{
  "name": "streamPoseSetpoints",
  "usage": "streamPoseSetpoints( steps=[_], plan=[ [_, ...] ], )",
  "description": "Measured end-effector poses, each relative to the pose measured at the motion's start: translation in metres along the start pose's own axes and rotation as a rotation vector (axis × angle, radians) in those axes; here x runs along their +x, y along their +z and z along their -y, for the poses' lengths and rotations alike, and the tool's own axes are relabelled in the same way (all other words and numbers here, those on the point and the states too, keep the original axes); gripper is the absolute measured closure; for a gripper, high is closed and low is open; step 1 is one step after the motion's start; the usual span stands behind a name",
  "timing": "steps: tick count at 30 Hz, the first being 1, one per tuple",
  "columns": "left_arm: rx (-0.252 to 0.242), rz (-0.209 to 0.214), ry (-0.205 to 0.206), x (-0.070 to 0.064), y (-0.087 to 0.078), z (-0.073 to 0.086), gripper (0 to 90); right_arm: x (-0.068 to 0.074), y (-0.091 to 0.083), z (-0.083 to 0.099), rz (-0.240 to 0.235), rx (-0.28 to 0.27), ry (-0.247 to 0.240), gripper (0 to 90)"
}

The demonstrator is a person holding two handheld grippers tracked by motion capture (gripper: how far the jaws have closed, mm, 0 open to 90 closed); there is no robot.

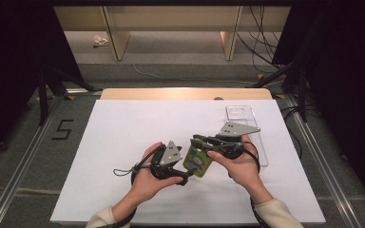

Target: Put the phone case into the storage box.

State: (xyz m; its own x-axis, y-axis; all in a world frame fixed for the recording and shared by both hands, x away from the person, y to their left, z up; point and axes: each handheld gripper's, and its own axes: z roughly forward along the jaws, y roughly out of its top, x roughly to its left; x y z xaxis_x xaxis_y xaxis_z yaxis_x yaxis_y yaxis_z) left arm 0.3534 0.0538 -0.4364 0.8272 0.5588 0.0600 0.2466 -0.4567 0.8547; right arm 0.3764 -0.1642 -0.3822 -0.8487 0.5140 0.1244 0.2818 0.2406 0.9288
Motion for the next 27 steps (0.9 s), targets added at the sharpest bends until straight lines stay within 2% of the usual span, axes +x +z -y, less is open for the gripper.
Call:
streamPoseSetpoints(
  steps=[10, 22, 27],
  plan=[
    [0.006, 0.022, 0.005, 0.001, 0.000, 0.000, 15.9, -0.001, -0.004, -0.004, -0.048, 0.053, -0.076, 77.6],
    [0.005, 0.031, -0.003, 0.002, 0.000, 0.000, 16.8, -0.005, -0.011, -0.008, -0.068, 0.071, -0.088, 77.6],
    [0.003, 0.050, -0.002, 0.003, 0.002, 0.001, 17.8, -0.005, -0.011, -0.007, -0.085, 0.088, -0.090, 77.6]
  ],
)
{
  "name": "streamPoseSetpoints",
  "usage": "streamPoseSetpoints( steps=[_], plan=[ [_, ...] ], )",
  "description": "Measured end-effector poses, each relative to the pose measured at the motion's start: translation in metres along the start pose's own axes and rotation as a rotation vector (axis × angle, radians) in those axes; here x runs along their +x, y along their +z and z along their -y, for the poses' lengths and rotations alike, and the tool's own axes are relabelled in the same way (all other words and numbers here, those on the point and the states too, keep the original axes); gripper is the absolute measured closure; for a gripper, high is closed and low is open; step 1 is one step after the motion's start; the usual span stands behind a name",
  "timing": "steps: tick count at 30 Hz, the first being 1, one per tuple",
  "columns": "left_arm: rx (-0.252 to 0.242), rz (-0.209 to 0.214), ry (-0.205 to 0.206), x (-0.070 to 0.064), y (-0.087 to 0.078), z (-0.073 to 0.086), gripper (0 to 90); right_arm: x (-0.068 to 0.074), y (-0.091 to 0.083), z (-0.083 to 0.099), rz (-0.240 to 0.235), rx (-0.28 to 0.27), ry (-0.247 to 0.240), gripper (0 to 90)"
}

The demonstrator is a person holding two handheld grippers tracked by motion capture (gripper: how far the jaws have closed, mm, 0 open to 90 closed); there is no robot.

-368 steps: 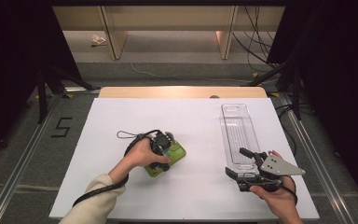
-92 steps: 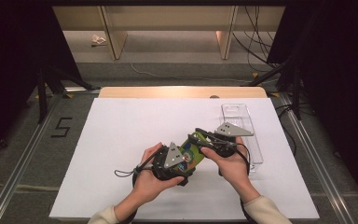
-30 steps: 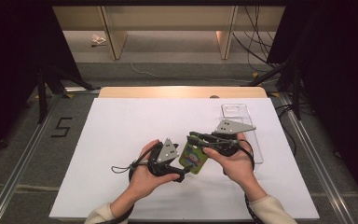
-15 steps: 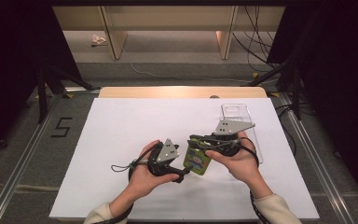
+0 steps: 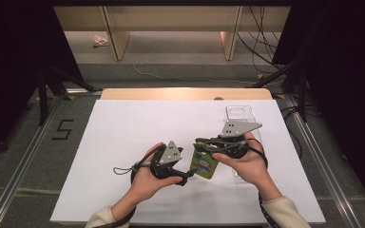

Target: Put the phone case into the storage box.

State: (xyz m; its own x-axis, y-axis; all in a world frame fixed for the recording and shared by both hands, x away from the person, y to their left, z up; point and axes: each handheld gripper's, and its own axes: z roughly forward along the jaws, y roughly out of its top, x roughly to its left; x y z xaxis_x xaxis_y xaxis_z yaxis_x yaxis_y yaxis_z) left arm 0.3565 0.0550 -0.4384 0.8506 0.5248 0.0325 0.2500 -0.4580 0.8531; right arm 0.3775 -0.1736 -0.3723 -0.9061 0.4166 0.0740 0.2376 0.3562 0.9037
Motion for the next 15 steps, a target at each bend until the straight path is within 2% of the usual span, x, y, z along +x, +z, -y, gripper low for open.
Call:
streamPoseSetpoints(
  steps=[9, 15],
  plan=[
    [0.013, 0.059, 0.013, 0.0010, 0.0050, 0.0042, 23.2, 0.0019, 0.0019, -0.0003, -0.032, 0.013, -0.004, 77.6],
    [0.034, 0.072, 0.017, 0.0009, 0.0087, 0.0068, 25.6, 0.0034, 0.0012, -0.0019, -0.048, 0.003, 0.010, 77.6]
  ],
)
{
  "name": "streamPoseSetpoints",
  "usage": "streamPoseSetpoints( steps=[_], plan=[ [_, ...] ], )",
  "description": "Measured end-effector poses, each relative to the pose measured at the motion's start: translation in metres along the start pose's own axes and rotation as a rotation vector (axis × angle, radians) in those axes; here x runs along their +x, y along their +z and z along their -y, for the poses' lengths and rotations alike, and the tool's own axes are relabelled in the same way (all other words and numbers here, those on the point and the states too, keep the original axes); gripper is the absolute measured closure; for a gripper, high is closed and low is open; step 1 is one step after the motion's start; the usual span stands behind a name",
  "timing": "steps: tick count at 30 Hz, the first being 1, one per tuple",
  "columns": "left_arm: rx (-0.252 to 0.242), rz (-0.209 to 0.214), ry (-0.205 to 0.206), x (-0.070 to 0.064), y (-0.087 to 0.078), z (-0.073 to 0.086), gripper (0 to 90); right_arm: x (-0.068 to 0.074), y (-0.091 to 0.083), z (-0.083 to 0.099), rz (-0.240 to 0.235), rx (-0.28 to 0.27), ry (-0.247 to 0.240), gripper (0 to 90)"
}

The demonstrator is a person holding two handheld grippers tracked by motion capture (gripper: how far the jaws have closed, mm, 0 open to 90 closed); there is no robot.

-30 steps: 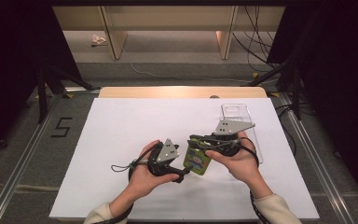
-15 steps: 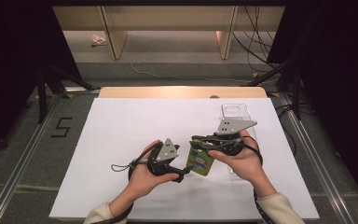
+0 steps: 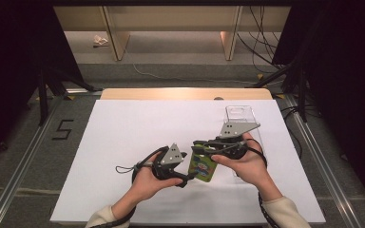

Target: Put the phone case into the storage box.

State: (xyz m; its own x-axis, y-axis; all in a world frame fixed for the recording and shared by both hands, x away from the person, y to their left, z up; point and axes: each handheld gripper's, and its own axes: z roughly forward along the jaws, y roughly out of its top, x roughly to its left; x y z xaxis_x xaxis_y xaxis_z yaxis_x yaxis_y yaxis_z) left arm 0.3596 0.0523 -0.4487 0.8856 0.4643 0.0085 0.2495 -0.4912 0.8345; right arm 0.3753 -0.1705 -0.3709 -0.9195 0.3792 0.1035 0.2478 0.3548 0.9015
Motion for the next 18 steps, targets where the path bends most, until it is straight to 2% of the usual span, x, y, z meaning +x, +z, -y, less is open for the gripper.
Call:
streamPoseSetpoints(
  steps=[11, 14, 18],
  plan=[
    [0.011, 0.060, 0.017, -0.0032, 0.0032, 0.0006, 34.2, 0.0032, -0.0011, -0.0026, -0.019, -0.007, -0.007, 77.6],
    [0.019, 0.072, -0.006, -0.0028, 0.0052, 0.0028, 37.5, 0.0028, -0.0020, -0.0029, -0.019, -0.017, -0.002, 77.5],
    [0.014, 0.084, -0.010, -0.0020, 0.0055, 0.0028, 39.5, 0.0027, -0.0013, -0.0024, -0.024, -0.014, 0.001, 77.6]
  ],
)
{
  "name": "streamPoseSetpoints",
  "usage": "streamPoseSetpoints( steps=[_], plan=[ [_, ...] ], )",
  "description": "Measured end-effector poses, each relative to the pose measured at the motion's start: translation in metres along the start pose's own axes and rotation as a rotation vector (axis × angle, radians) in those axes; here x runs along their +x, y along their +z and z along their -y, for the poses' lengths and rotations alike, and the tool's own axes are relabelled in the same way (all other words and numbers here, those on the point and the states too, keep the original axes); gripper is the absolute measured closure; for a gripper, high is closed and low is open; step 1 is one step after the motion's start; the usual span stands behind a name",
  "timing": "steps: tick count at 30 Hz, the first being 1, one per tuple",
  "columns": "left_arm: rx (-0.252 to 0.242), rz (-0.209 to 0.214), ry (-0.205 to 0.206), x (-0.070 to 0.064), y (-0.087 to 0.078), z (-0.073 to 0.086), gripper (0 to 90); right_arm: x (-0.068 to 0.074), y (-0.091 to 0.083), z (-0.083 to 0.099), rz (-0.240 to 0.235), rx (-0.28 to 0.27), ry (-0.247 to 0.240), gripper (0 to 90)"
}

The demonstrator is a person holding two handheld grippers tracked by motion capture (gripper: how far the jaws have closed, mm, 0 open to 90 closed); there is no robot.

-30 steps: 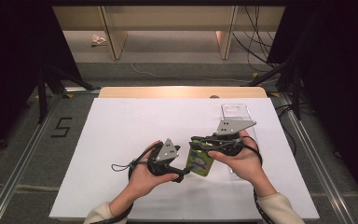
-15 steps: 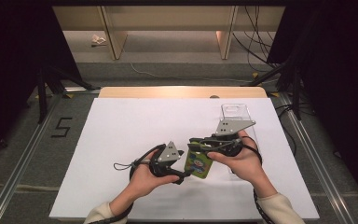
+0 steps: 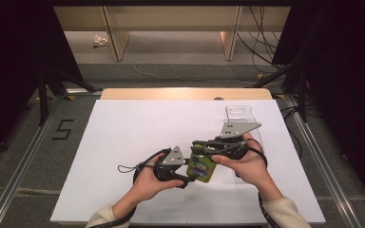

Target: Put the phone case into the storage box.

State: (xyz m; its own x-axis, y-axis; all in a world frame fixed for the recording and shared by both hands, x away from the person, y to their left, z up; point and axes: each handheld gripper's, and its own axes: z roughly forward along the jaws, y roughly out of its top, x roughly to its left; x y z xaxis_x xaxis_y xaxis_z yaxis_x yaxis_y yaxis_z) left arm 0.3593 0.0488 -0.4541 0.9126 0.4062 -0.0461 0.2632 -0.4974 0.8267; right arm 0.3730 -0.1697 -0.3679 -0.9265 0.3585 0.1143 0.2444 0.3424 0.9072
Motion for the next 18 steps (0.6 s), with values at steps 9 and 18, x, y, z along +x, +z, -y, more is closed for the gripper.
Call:
streamPoseSetpoints(
  steps=[9, 18],
  plan=[
    [-0.009, 0.027, -0.006, 0.0012, 0.0006, 0.0007, 44.8, 0.0010, 0.0002, -0.0006, -0.011, -0.005, 0.002, 77.6],
    [-0.003, 0.044, 0.000, 0.0015, 0.0006, 0.0013, 57.8, 0.0002, -0.0008, -0.0007, -0.006, -0.010, 0.000, 77.6]
  ],
)
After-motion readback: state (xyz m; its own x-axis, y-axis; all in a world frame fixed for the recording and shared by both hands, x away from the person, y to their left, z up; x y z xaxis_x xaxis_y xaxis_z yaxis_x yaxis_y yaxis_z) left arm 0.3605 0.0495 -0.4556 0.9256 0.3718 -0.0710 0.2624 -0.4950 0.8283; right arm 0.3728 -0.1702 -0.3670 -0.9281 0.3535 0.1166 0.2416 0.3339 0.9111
